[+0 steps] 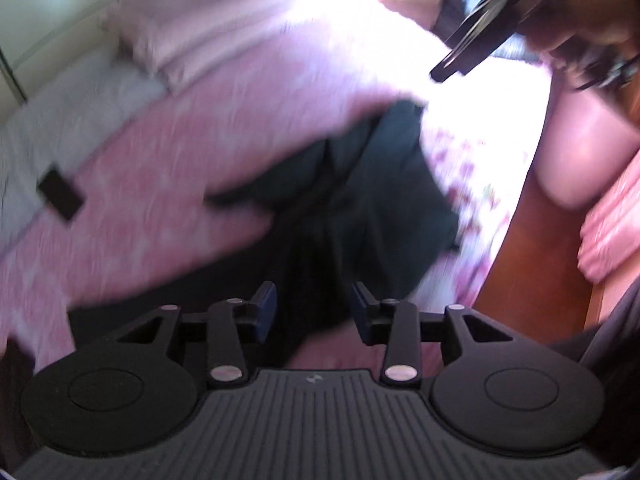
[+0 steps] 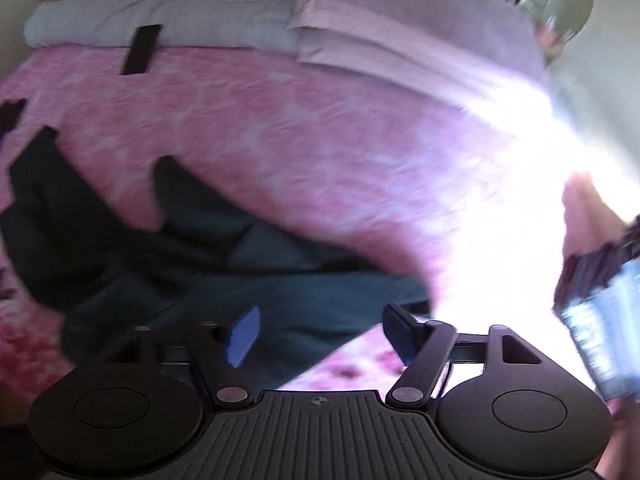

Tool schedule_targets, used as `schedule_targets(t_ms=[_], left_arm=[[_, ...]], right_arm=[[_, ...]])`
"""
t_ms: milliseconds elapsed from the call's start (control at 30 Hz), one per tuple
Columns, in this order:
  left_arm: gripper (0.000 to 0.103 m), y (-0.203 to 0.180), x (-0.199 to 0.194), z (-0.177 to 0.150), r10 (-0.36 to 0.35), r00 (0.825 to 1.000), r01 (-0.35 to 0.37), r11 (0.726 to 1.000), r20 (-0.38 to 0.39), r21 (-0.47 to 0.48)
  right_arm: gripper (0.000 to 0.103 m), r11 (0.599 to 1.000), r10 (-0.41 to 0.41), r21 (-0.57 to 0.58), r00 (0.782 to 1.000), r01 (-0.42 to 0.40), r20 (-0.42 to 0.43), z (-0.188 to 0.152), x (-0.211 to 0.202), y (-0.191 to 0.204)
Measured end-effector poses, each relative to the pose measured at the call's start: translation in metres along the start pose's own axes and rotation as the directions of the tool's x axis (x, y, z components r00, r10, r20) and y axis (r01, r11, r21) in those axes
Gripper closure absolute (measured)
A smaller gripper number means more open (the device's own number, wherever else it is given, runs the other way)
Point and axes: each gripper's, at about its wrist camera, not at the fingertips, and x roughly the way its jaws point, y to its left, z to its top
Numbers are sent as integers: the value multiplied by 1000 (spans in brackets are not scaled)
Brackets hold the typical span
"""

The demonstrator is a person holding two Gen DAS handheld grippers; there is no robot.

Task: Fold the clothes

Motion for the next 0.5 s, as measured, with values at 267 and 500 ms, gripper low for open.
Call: schedule_targets(t_ms=[267, 500], left_arm=[[49, 32, 28, -21, -29, 997, 34, 997, -71, 67], [44, 59, 67, -36, -19, 994, 39, 983, -112, 178]], right_arm=[[32, 977, 211, 45, 973, -208, -95, -23, 22, 73], [27, 944, 300, -104, 946, -313, -124, -1, 115, 180]])
